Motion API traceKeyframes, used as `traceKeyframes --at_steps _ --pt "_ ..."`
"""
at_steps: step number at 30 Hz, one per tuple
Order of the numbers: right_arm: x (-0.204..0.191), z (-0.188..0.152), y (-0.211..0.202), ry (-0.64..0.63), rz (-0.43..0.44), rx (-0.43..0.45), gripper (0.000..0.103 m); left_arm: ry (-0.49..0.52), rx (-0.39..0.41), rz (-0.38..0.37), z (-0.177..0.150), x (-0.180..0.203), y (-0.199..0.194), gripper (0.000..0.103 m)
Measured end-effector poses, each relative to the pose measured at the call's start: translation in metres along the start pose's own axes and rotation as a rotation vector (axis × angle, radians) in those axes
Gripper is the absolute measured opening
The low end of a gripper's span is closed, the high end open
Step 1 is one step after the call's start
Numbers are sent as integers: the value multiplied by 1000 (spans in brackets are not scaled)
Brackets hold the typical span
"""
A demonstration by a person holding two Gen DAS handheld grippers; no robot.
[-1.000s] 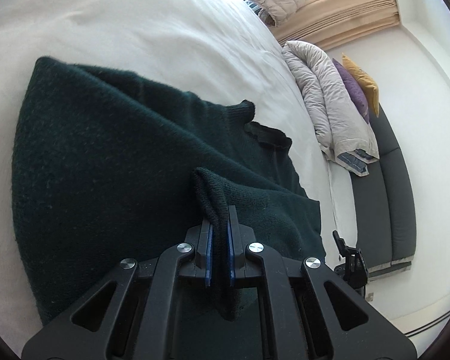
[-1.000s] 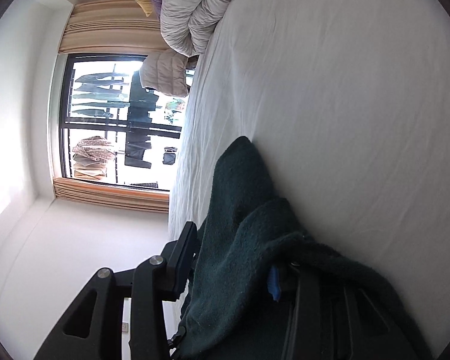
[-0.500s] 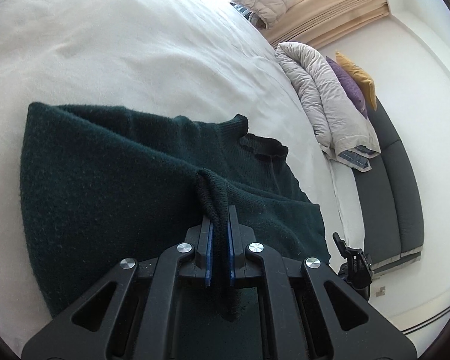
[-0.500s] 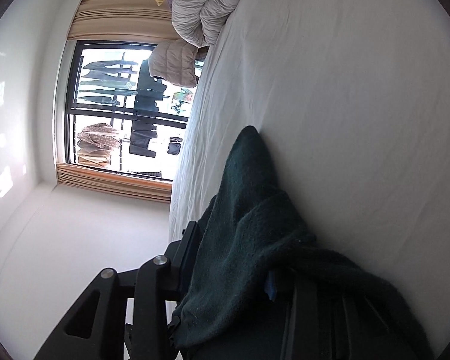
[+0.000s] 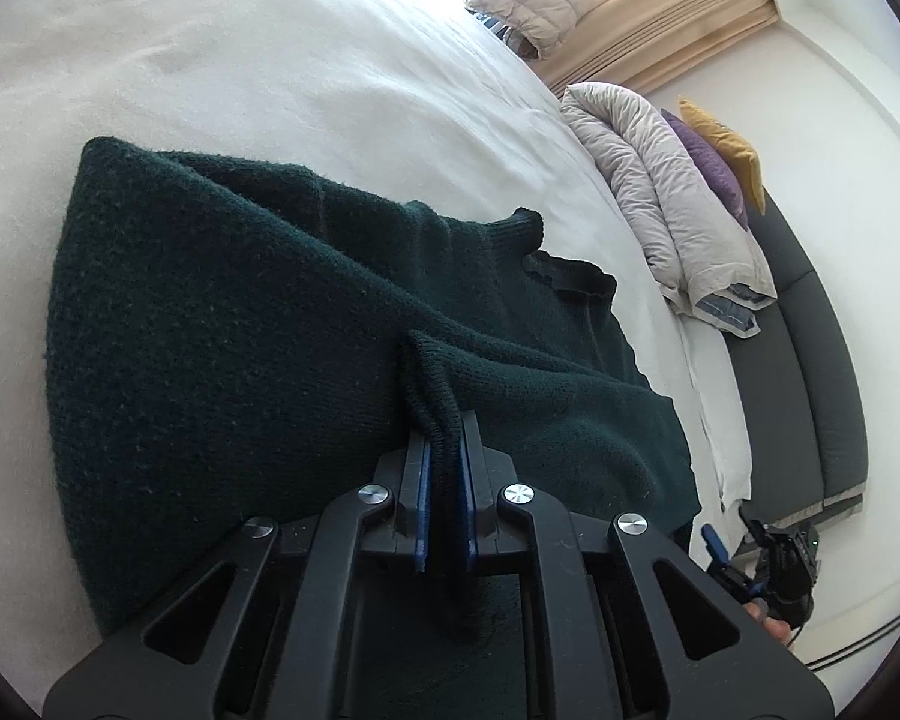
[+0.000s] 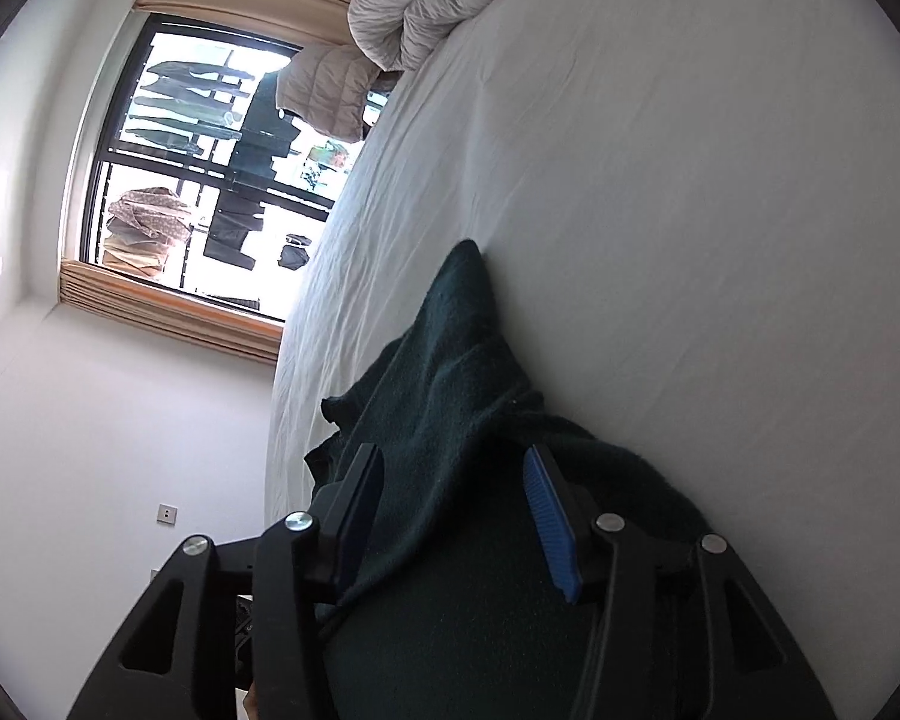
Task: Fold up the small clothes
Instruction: 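Lay the sleeve across the body with the left gripper while the right gripper folds the side edge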
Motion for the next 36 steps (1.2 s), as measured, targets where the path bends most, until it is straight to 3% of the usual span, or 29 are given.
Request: traceKeyframes --at_steps 2,7,10,11,12,14,15,18,22,24,26,27,31,32,34,36 --pt "-13 9 0 -42 11 9 53 8 0 7 -1 2 2 10" --pt "-43 20 57 -139 29 -121 49 18 5 -2 -4 0 1 10" --pt "-34 22 99 -115 0 -250 48 22 9 -14 -4 -4 1 10" --pt "-21 17 109 -107 -62 -292 47 20 8 -18 -4 -6 0 10" --pt "-9 12 114 -109 -107 -315 29 20 8 -20 -3 -6 0 10" --pt "6 7 108 -132 -105 -302 6 23 11 -22 -4 -7 0 10" --pt "15 6 102 -110 -78 -295 0 26 12 -21 -4 -6 0 10" --pt "39 2 79 -70 4 -270 0 27 12 -18 -4 -6 0 10" --pt "37 0 52 -138 -42 -251 0 29 6 1 -5 -4 -3 10" --pt "14 4 41 -201 -48 -201 8 36 5 15 -7 -3 -5 10" --pt "-11 10 39 -245 0 -171 18 43 10 20 -9 -2 -6 10" --pt "-23 10 44 -255 27 -182 24 45 15 19 -9 -3 -6 10" --pt "-66 -8 95 -323 85 -291 28 57 27 19 -11 -5 -5 10" --pt "-70 -14 110 -320 99 -329 36 58 28 18 -12 -5 -5 11" --pt "-64 -27 139 -283 75 -388 43 52 24 8 -11 -7 -5 11" --pt "-47 -38 159 -242 37 -421 39 49 22 3 -12 -8 -5 11"
Point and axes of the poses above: each gripper's, at about its wrist camera, not at the fingertips, and y roughly the way its jaws point, x to its right, z to its top, the point moved 4 cm from there along y, roughly the way its jaws point
